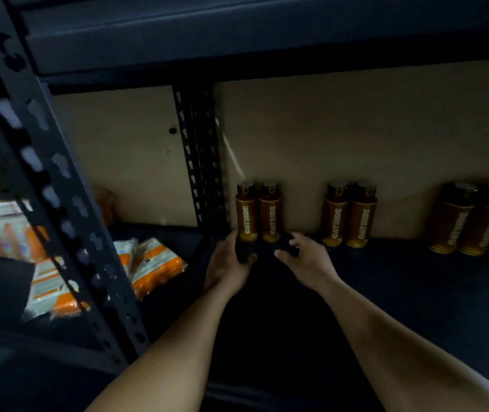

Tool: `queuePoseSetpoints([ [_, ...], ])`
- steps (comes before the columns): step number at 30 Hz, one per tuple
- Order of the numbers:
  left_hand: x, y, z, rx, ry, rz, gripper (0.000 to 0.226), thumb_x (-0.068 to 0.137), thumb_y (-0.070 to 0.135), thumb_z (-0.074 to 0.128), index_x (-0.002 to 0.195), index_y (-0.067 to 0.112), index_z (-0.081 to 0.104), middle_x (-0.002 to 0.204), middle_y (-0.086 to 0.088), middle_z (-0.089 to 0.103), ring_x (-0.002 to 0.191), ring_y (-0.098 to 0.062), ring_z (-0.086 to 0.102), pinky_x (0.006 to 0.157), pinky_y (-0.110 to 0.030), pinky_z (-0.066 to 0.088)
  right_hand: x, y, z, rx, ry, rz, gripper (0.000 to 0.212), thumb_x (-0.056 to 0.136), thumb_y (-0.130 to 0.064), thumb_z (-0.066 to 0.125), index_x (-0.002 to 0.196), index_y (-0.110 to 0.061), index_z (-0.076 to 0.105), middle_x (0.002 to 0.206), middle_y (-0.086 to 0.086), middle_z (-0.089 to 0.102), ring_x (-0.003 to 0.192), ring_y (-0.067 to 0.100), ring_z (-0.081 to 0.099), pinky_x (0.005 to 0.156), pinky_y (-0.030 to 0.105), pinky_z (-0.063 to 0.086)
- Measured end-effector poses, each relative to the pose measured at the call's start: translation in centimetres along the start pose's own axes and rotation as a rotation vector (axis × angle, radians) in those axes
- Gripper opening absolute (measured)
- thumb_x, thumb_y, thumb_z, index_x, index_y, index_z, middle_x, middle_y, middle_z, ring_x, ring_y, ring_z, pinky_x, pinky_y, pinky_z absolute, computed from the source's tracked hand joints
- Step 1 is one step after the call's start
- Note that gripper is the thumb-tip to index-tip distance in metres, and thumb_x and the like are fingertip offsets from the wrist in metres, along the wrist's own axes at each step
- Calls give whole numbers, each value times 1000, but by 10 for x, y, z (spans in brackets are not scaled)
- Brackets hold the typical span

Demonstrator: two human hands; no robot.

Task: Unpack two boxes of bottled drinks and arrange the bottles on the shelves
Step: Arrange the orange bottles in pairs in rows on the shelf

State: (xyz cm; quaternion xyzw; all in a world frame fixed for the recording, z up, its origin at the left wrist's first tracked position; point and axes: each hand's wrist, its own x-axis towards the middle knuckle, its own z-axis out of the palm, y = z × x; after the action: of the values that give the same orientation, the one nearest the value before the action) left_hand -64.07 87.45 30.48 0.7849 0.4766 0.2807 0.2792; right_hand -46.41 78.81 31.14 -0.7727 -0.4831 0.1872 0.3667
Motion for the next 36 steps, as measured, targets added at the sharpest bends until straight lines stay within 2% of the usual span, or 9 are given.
queuePoseSetpoints([
  [4,-48,2,-3,46,-164,20,56,94,48,65,145,34,50,144,1,55,131,-21,52,108,-38,45,-62,0,-5,-180,-8,-64,49,96,-49,66,137,-23,64,142,-4,60,128,15,56,103,28,45],
  [11,-149,19,-3,184,-228,263,45,99,44,58,138,22,60,147,3,52,138,-16,42,114,-35,36,-181,6,-20,-226,1,-51,44,96,-52,63,131,-26,69,144,-14,57,138,8,44,104,21,32],
  [15,-218,28,12,223,-77,322,40,101,41,54,133,20,65,147,1,55,143,-20,41,119,-42,29,-250,21,-24,-233,77,-47,46,97,-51,62,136,-27,65,149,-15,53,146,6,35,113,20,24],
  [18,-275,38,28,193,-60,283,52,101,44,52,149,24,48,164,2,30,155,-17,12,123,-42,17,-305,43,-23,-272,77,-163,53,98,-48,63,146,-26,55,161,-11,39,156,11,20,123,29,13],
  [20,-312,45,37,125,-205,182,60,101,47,52,156,31,34,169,6,9,155,-12,3,116,-32,29,-342,63,-32,-192,-99,-88,56,98,-49,63,150,-32,49,163,-13,33,155,9,20,117,26,24],
  [24,-378,60,55,123,-821,-155,72,96,51,63,157,36,29,150,2,49,124,-12,56,102,-25,45,-402,118,-76,-257,-744,242,80,94,-58,64,161,-33,29,159,0,44,141,17,46,110,27,34],
  [28,-447,70,77,252,-1112,-177,69,97,41,65,156,29,33,137,5,54,110,-9,60,78,-11,44,-453,174,-117,-311,-660,256,71,95,-58,62,155,-29,39,141,-1,62,127,19,57,105,32,42],
  [31,-478,64,94,256,-1079,-194,77,94,48,66,159,32,28,138,1,55,113,-13,58,82,-19,42,-481,212,-124,-258,-598,287,64,94,-58,62,149,-29,47,114,-4,72,109,16,65,100,35,48],
  [36,-497,39,128,285,-1148,-230,78,94,51,64,160,32,25,139,-1,53,118,-15,55,88,-23,42,-518,254,-96,-223,-673,368,59,94,-58,62,144,-27,55,126,1,70,115,22,64,100,41,50],
])
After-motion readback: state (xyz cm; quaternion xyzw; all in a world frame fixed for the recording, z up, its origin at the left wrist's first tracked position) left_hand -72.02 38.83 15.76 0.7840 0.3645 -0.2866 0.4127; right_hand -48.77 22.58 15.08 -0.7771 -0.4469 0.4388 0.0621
